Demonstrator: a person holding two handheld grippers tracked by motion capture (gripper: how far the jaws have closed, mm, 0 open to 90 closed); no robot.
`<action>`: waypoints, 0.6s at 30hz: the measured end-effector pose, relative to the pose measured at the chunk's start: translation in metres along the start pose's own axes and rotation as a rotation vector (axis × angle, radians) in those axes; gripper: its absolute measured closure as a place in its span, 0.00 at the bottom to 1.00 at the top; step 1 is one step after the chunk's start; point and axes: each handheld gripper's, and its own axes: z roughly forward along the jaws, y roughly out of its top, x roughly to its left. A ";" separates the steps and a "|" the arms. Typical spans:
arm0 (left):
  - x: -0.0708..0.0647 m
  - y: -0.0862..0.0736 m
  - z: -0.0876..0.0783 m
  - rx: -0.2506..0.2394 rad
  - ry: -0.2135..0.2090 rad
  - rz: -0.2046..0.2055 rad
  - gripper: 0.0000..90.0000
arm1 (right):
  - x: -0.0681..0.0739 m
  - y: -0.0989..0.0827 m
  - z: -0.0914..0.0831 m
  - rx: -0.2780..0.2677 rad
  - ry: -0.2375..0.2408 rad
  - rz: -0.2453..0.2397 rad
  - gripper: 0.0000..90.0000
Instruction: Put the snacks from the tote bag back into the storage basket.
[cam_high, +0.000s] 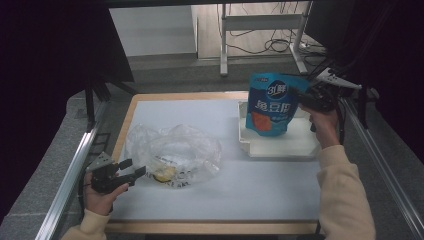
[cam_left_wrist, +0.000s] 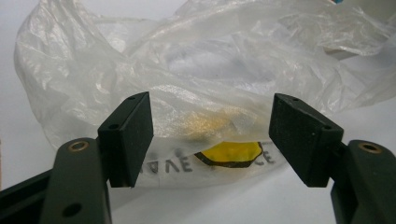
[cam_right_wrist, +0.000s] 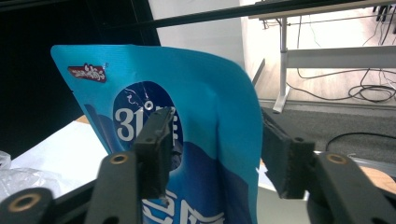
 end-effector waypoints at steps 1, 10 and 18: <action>0.000 0.001 0.000 0.000 0.001 0.000 0.34 | 0.000 0.000 -0.001 0.004 -0.008 0.001 0.49; -0.001 0.006 -0.001 -0.010 0.014 0.000 0.34 | -0.002 -0.009 -0.006 0.014 -0.017 0.034 0.41; -0.001 0.004 -0.003 -0.013 0.004 0.007 0.34 | 0.004 -0.019 -0.029 0.022 -0.033 0.047 0.37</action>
